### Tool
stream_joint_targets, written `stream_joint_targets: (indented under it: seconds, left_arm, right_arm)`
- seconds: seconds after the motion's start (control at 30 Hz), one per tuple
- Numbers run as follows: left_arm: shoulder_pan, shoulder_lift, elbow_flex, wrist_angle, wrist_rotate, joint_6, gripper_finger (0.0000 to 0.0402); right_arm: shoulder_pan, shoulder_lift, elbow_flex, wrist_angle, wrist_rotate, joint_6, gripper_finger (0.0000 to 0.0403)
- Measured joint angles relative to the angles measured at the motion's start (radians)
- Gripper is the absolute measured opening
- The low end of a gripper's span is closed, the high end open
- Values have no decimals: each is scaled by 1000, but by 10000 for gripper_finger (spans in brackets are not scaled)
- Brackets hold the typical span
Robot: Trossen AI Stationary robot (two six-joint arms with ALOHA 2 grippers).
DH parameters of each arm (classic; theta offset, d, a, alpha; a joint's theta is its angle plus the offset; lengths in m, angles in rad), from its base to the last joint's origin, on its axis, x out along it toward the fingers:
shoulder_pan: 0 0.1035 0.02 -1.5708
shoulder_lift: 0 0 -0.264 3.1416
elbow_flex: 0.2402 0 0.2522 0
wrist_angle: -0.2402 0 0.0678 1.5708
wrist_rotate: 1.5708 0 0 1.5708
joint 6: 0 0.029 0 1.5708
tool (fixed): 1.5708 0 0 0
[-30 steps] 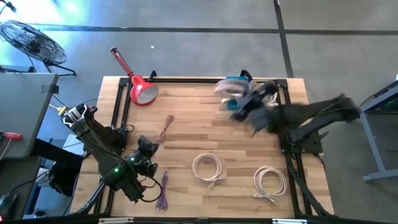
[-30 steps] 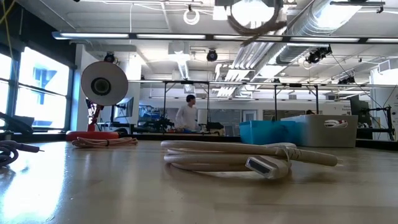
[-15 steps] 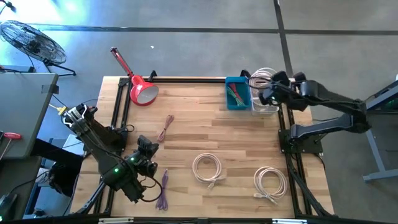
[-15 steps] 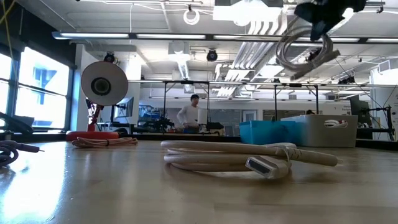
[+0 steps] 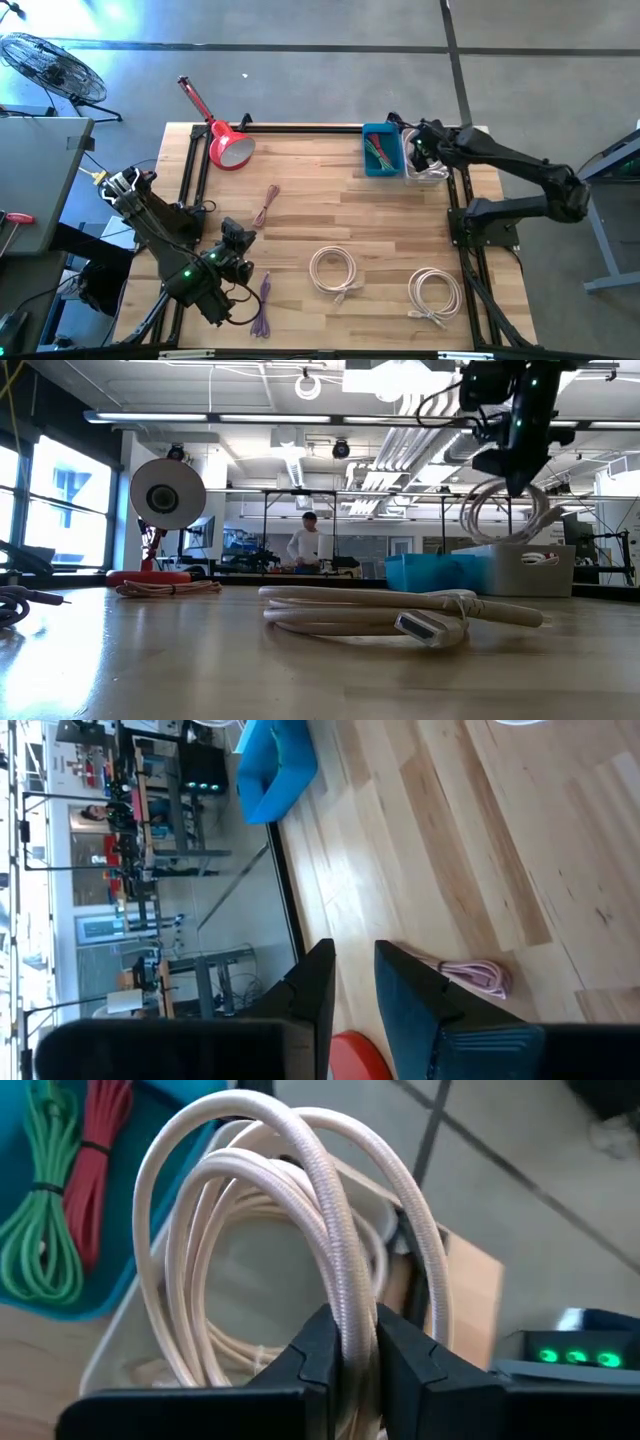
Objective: Pick & Place USB Port
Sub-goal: Put the white HDMI cable into the gray bin
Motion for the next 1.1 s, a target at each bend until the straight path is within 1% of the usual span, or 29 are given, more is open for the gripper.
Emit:
stream_joint_targets:
  seconds: [0.17, 0.27, 0.4, 0.47, 0.53, 0.67, 0.8, 1.0, 1.1]
  left_arm:
    - [0, 0, 0, 0, -2, 1, 69]
    - [0, 0, 0, 0, -3, 2, 69]
    - [0, 0, 0, 0, -5, 2, 69]
    - [0, 0, 0, 0, -5, 2, 69]
    - [0, 0, 0, 0, -5, 2, 69]
    - [0, 0, 0, 0, -4, 2, 69]
    - [0, 0, 0, 0, -5, 2, 69]
    - [0, 0, 0, 0, -4, 2, 69]
    - [0, 0, 0, 0, -4, 2, 69]
  right_arm:
    - [-78, 0, -82, 147, -102, -61, 34]
    - [-123, 2, -129, 183, -155, -82, 34]
    - [-157, 2, -192, 239, -196, -114, 34]
    - [-166, 2, -215, 267, -204, -126, 48]
    - [-171, 2, -227, 280, -209, -126, 75]
    - [-169, 3, -217, 298, -201, -132, 118]
    - [-169, 1, -188, 303, -203, -127, 143]
    - [-166, 1, -139, 293, -278, -132, 169]
    - [-157, 1, -109, 286, -324, -151, 175]
